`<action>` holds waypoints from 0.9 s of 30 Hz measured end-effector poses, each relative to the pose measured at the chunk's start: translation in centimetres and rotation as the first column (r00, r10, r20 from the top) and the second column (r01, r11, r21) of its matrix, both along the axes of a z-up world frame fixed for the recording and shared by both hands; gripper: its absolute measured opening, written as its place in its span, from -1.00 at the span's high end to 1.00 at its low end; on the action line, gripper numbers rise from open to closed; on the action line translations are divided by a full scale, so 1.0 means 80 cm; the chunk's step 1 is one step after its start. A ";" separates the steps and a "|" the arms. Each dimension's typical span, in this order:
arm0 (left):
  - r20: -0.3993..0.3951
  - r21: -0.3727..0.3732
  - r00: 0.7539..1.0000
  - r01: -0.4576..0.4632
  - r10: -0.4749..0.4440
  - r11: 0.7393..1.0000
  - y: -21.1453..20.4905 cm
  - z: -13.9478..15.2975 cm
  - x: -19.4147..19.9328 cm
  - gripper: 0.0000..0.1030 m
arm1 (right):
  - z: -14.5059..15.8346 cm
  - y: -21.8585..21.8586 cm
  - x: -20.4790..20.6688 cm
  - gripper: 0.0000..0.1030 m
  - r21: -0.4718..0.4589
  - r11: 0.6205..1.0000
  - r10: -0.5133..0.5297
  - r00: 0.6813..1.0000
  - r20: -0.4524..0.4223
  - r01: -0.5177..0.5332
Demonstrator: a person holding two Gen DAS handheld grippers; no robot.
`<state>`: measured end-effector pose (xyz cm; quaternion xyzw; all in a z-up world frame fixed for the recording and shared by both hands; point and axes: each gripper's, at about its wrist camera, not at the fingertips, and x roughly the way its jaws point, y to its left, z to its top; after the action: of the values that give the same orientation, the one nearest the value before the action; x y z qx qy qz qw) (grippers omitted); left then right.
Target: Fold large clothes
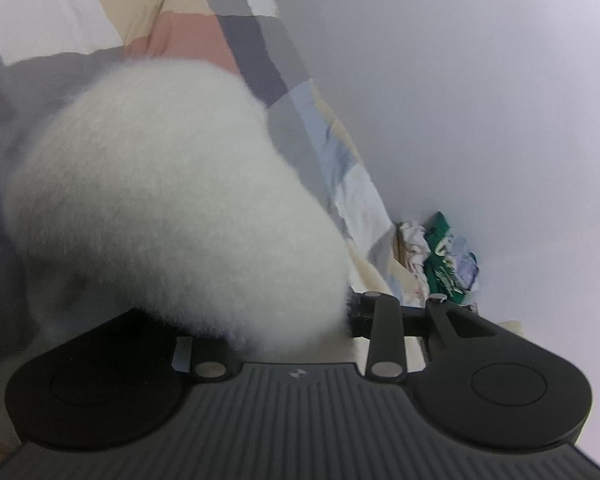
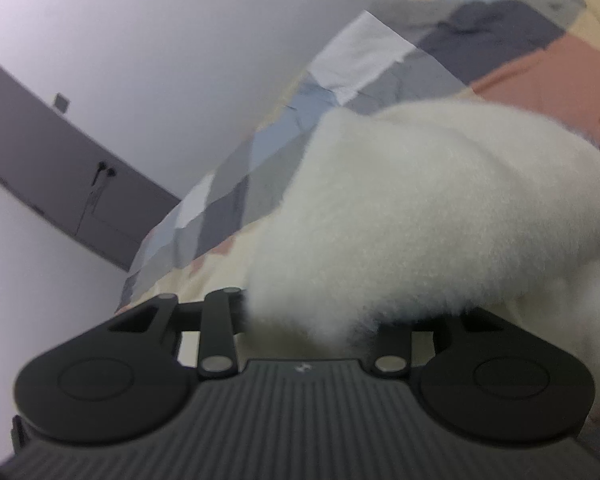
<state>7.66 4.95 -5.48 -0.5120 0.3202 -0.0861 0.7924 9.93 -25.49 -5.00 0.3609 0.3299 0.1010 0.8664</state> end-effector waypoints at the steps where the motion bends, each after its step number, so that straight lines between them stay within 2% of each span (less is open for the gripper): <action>1: 0.003 0.000 1.000 0.002 -0.002 1.000 -0.002 0.006 -0.011 0.22 | 0.006 -0.004 -0.008 0.17 0.003 1.000 0.007 1.000 0.004 -0.007; 5: 0.030 0.027 0.999 0.030 -0.031 0.999 -0.011 0.025 -0.056 0.21 | 0.023 -0.010 -0.035 0.17 -0.004 0.999 0.041 0.999 0.009 -0.041; 8: 0.018 0.028 0.999 0.051 -0.051 0.998 -0.012 0.018 -0.080 0.21 | 0.018 -0.015 -0.047 0.17 -0.010 0.999 0.051 0.999 -0.011 -0.051; 12: -0.007 0.028 0.998 0.060 -0.059 0.998 -0.016 0.009 -0.082 0.18 | 0.005 -0.017 -0.050 0.15 -0.011 0.998 0.054 0.998 -0.032 -0.054; 14: -0.010 0.027 0.997 0.079 -0.078 0.997 -0.013 0.009 -0.081 0.07 | 0.004 -0.018 -0.048 0.09 0.000 0.999 0.051 0.998 -0.049 -0.051; 16: 0.007 0.056 0.992 0.128 -0.129 0.990 -0.014 0.015 -0.073 -0.27 | 0.003 -0.020 -0.048 -0.01 0.020 0.999 0.037 0.997 -0.064 -0.036; 18: 0.026 0.056 0.987 0.154 -0.156 0.986 -0.016 0.021 -0.072 -0.47 | 0.007 -0.022 -0.050 -0.27 0.038 0.999 0.041 0.997 -0.067 -0.039; 20: 0.034 0.056 0.986 0.164 -0.166 0.985 -0.018 0.024 -0.071 -0.52 | 0.013 -0.021 -0.051 -0.48 0.051 0.997 0.059 0.997 -0.052 -0.056; 27: 0.103 0.161 0.972 0.192 -0.210 0.968 -0.021 0.052 -0.056 -0.53 | 0.043 -0.014 -0.034 -0.49 0.013 0.992 0.126 0.991 0.036 -0.126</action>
<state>3.22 3.26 -1.29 -0.4099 0.3282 -0.1722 0.8335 7.18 -26.62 -1.55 0.3442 0.3360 0.1644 0.8612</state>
